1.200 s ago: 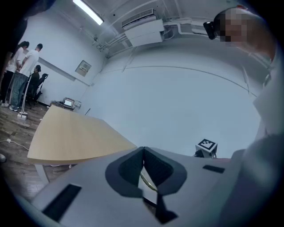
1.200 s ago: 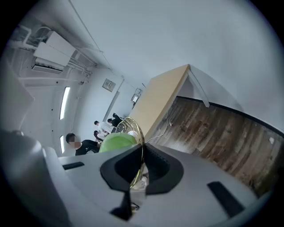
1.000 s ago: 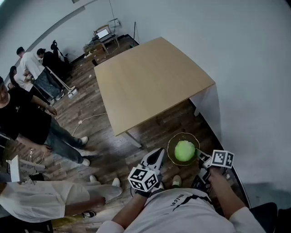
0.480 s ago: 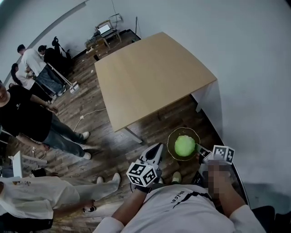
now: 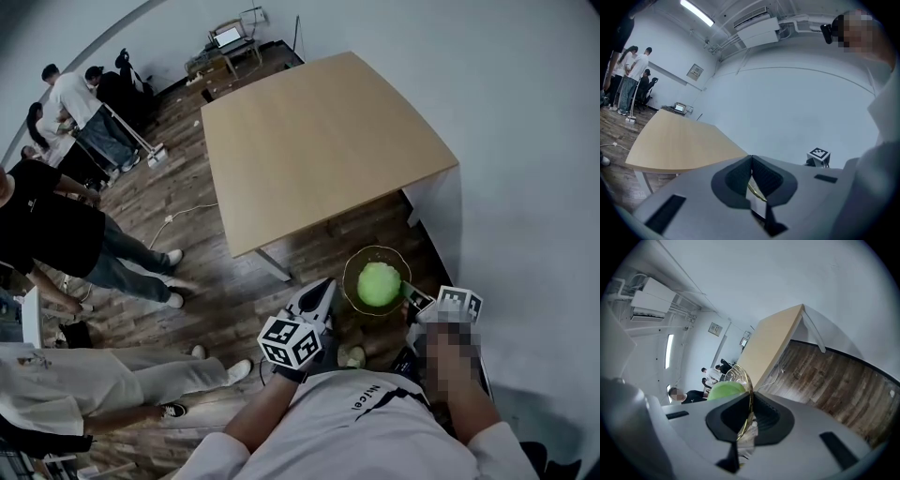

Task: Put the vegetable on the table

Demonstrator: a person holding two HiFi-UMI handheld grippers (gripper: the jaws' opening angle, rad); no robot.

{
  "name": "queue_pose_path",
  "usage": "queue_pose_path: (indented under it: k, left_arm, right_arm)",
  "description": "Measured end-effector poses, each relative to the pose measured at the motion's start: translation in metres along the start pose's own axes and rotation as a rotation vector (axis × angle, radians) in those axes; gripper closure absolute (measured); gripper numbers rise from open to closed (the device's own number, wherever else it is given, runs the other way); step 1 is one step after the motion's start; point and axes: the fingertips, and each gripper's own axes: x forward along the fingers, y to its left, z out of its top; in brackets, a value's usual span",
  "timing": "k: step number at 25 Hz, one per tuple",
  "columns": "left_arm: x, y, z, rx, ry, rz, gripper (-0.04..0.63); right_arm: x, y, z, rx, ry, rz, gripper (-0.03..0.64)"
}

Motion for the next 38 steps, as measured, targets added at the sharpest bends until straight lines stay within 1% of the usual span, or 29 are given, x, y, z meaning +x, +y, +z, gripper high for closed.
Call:
queue_pose_path:
  k: [5, 10, 14, 19, 23, 25, 28, 30, 34, 38]
  left_arm:
    - [0.026, 0.02, 0.01, 0.002, -0.005, -0.001, 0.58]
    - [0.05, 0.05, 0.032, 0.014, -0.009, -0.015, 0.581]
    - [0.078, 0.085, 0.057, 0.025, -0.011, -0.028, 0.58]
    - [0.12, 0.134, 0.091, 0.034, -0.002, -0.055, 0.581]
    - [0.147, 0.168, 0.112, 0.049, 0.014, -0.085, 0.581]
    - [0.157, 0.178, 0.112, 0.07, 0.026, -0.107, 0.581]
    - [0.172, 0.184, 0.096, 0.092, 0.042, -0.126, 0.58]
    - [0.187, 0.192, 0.099, 0.086, 0.047, -0.131, 0.581]
    - [0.226, 0.221, 0.136, 0.058, 0.047, -0.136, 0.581]
    - [0.26, 0.239, 0.144, 0.042, 0.054, -0.105, 0.581]
  right_arm:
    - [0.023, -0.003, 0.022, -0.004, 0.001, -0.009, 0.591]
    - [0.057, 0.008, 0.046, 0.0, -0.004, -0.014, 0.591]
    - [0.096, 0.02, 0.075, 0.013, -0.021, -0.014, 0.591]
    - [0.146, 0.029, 0.116, 0.058, -0.064, -0.026, 0.591]
    - [0.182, 0.038, 0.145, 0.059, -0.104, -0.043, 0.591]
    - [0.194, 0.035, 0.152, 0.063, -0.124, -0.052, 0.591]
    - [0.206, 0.013, 0.154, 0.079, -0.141, -0.061, 0.589]
    - [0.219, 0.008, 0.165, 0.082, -0.137, -0.075, 0.589]
    - [0.263, 0.022, 0.212, 0.092, -0.121, -0.096, 0.589]
    - [0.292, 0.007, 0.239, 0.098, -0.076, -0.105, 0.589]
